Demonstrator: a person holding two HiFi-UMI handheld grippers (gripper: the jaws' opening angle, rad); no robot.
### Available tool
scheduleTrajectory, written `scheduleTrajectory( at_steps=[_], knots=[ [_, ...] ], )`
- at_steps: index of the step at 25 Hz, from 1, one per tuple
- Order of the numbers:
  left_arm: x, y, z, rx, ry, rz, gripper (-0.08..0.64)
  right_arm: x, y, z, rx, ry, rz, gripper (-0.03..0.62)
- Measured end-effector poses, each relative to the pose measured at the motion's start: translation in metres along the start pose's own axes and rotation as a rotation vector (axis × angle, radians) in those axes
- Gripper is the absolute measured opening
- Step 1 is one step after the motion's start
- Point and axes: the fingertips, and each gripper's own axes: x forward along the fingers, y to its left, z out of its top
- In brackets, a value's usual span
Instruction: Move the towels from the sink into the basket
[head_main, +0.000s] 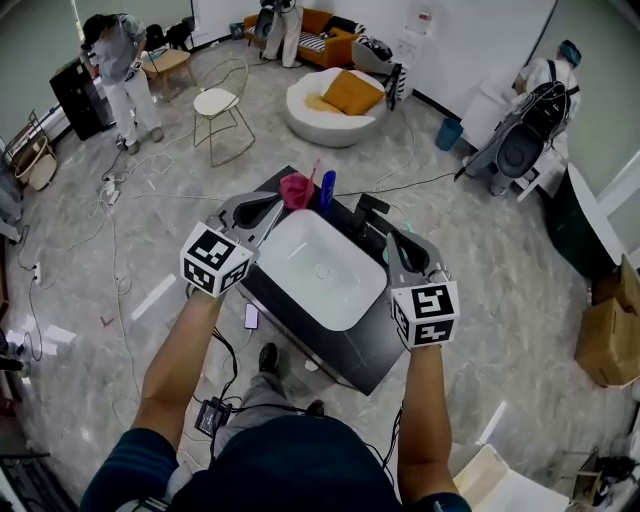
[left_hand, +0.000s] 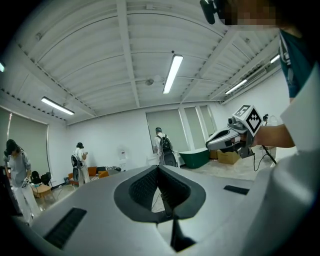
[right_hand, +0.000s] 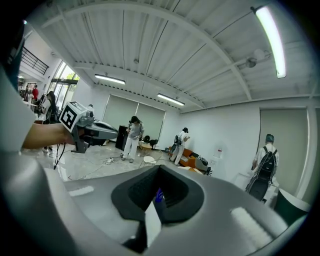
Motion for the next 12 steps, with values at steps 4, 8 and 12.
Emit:
scheduleTrajectory(
  at_steps=[4,8,12],
  knots=[
    [0.019,0.024,-0.008,-0.004,0.001,-0.032,0.006,0.027,-0.004,0.001,0.015,0.005,-0.019,0.009],
    [0.032,0.056,-0.017,-0.009,0.01,-0.046,0.006,0.06,-0.003,0.004,0.032,0.004,-0.024,0.009],
    [0.047,0.088,-0.033,-0.026,0.024,-0.047,0.006,0.094,-0.003,-0.001,0.049,0.017,-0.023,0.009]
  ],
)
